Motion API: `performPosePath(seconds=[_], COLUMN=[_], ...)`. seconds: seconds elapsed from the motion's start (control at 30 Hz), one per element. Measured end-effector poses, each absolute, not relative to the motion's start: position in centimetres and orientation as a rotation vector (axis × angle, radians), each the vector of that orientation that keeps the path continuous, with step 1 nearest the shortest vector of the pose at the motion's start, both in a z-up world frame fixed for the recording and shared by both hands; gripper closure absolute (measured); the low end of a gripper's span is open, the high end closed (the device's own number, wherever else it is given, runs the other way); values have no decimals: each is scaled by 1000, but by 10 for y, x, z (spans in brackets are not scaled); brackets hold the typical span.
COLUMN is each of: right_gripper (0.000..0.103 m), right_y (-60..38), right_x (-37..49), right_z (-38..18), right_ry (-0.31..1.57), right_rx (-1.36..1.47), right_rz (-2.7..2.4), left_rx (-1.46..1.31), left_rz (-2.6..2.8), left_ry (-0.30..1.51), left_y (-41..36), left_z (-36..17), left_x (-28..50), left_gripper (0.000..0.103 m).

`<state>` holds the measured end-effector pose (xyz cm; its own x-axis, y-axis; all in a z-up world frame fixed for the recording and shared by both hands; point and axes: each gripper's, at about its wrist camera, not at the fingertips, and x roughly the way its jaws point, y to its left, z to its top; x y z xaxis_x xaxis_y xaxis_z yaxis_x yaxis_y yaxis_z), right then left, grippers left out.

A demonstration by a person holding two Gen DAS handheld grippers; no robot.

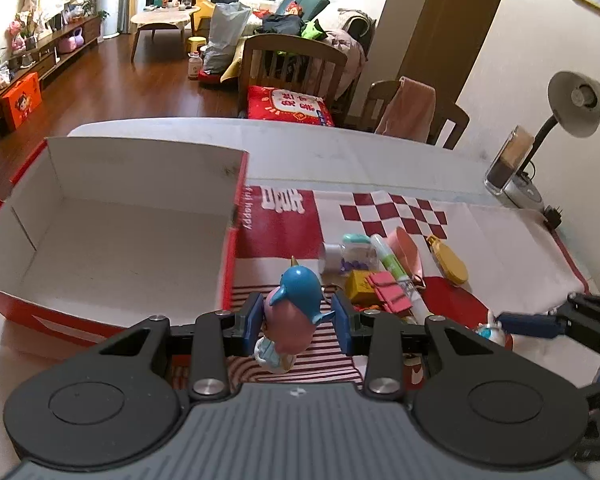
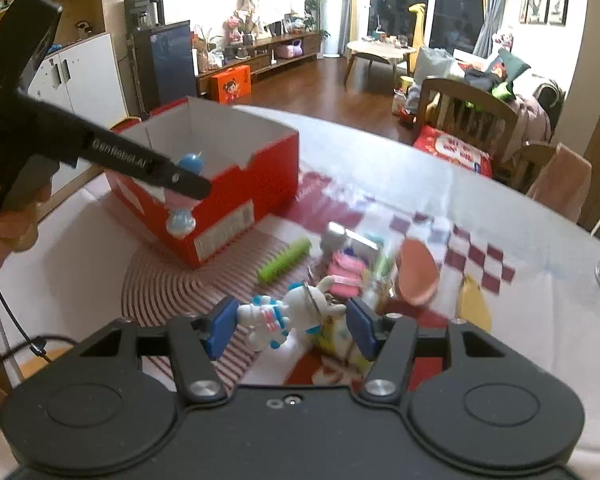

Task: Organize rigid objects
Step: 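Carry the doll and rabbit into the white box and open both tools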

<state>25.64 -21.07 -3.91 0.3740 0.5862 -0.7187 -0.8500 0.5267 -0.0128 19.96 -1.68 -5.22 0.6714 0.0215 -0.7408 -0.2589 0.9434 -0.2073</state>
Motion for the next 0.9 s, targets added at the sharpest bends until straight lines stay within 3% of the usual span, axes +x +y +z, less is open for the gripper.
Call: performPosePath(seconds=[0.5, 0.9], right_gripper=[44, 44], right_y=[-77, 32], right_x=[248, 256], right_z=[-20, -59], right_ry=[692, 735], right_rx=[-451, -531], right_rz=[972, 960], left_rx=[-286, -179], left_rz=[155, 218], left_ry=[805, 906], left_y=[92, 182], left_z=[-23, -52], left_x=[183, 208], left_gripper=[67, 67])
